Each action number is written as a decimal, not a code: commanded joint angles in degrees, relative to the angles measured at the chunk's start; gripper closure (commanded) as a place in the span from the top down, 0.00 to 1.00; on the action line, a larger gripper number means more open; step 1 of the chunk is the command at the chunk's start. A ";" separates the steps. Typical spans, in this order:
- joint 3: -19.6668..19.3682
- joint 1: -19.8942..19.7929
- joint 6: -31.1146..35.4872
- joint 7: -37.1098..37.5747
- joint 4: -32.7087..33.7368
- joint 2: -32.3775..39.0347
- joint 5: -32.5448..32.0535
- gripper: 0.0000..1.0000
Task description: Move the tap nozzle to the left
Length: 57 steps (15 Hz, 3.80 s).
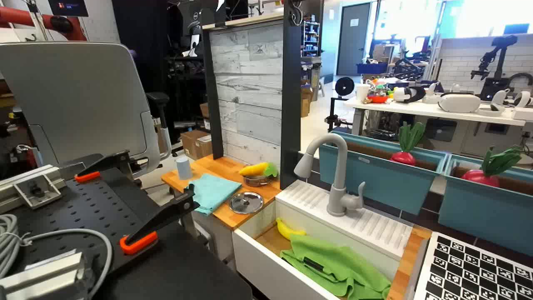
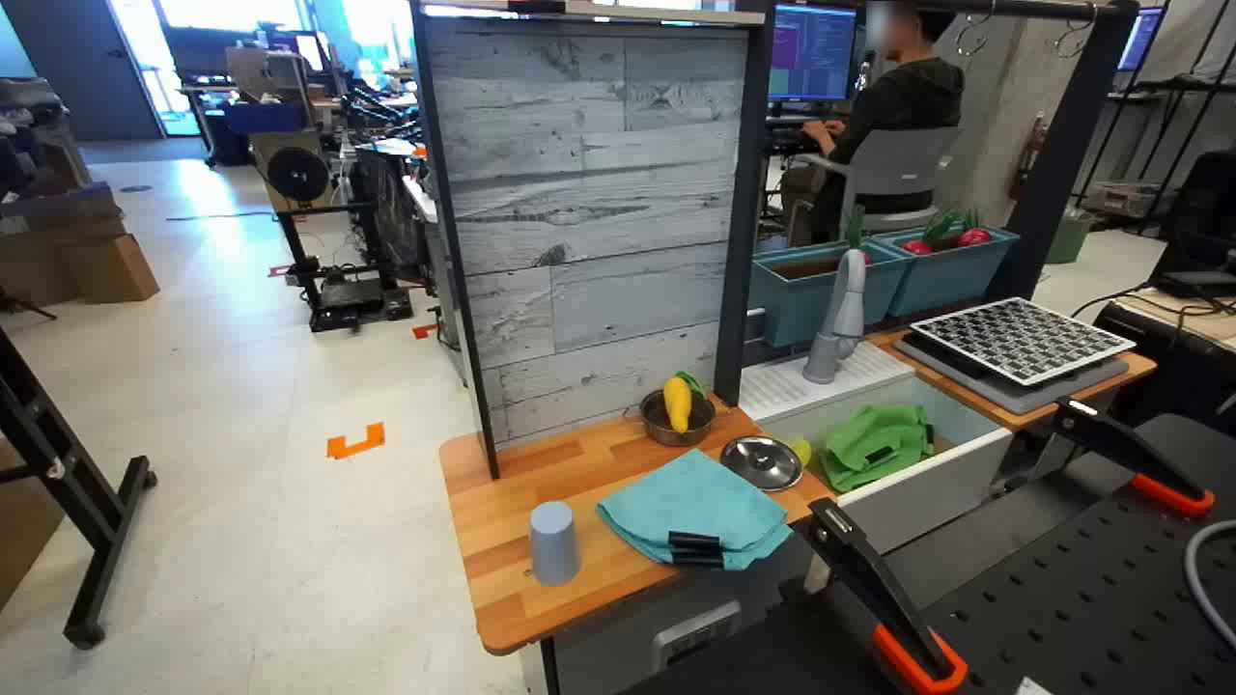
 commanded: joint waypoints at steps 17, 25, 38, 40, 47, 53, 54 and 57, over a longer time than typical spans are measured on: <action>-0.61 -4.50 7.97 -0.74 -3.75 3.71 -0.56 1.00; -4.82 -9.02 28.02 -1.75 -3.68 22.74 -0.93 1.00; -5.81 -12.67 52.60 -3.61 16.77 63.49 8.04 1.00; -5.60 -13.77 51.49 -2.88 21.42 68.49 6.87 1.00; -6.10 -15.59 49.97 -1.02 31.52 78.99 4.66 0.75; -5.18 -15.51 49.82 -1.40 33.29 80.26 4.66 0.35; -4.88 -15.54 49.27 -1.46 33.17 80.05 4.74 0.27; -4.35 -15.07 48.79 -1.32 32.24 79.51 4.67 0.05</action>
